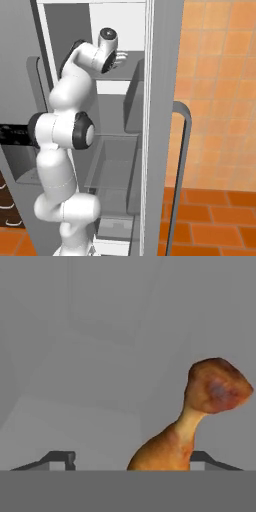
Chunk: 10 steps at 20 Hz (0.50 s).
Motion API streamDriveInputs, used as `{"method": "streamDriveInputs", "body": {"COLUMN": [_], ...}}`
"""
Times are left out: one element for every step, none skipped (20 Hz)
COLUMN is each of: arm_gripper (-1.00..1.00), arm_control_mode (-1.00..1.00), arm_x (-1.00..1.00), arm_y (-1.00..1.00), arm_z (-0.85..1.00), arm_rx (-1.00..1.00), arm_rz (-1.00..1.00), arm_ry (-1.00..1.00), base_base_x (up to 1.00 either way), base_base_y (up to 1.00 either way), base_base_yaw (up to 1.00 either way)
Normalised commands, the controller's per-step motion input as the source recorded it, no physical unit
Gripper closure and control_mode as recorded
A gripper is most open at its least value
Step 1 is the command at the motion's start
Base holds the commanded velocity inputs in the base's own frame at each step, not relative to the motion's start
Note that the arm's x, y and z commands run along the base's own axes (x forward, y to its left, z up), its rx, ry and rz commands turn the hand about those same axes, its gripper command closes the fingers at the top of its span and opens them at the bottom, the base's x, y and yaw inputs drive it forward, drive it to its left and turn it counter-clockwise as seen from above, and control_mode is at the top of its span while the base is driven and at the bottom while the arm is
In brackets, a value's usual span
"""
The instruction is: Place one lemon wedge and one chicken drumstick in each tupperware on the nearby counter, to pack two identical lunches.
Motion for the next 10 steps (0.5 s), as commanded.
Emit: {"method": "streamDriveInputs", "body": {"arm_gripper": [1.0,1.0,1.0,1.0,1.0,1.0,1.0,1.0,1.0,1.0], "arm_control_mode": [-1.0,-1.0,-1.0,-1.0,-1.0,-1.0,-1.0,-1.0,-1.0,-1.0], "arm_x": [-0.11,-0.18,-0.36,-0.43,-0.42,-0.36,-0.34,-0.51,-1.0,-1.0], "arm_y": [0.0,0.0,0.0,0.0,0.0,-0.04,-0.09,-0.15,-0.26,-0.19], "arm_z": [-0.67,-0.54,-0.48,-0.41,-0.33,-0.2,-0.04,0.0,0.0,0.14], "arm_rx": [-0.07,-0.03,-0.01,0.0,0.0,0.0,0.0,0.0,0.0,0.0], "arm_rz": [0.01,0.01,0.0,0.0,0.0,0.0,0.0,0.0,0.0,0.0], "arm_ry": [-0.2,-0.27,-0.33,-0.28,-0.17,0.0,0.0,0.01,0.09,0.17], "base_base_x": [0.0,0.0,0.0,0.0,0.0,0.0,0.0,0.0,0.0,0.0], "base_base_y": [0.0,0.0,0.0,0.0,0.0,0.0,0.0,0.0,0.0,0.0], "base_base_yaw": [0.0,0.0,0.0,0.0,0.0,0.0,0.0,0.0,0.0,0.0]}}
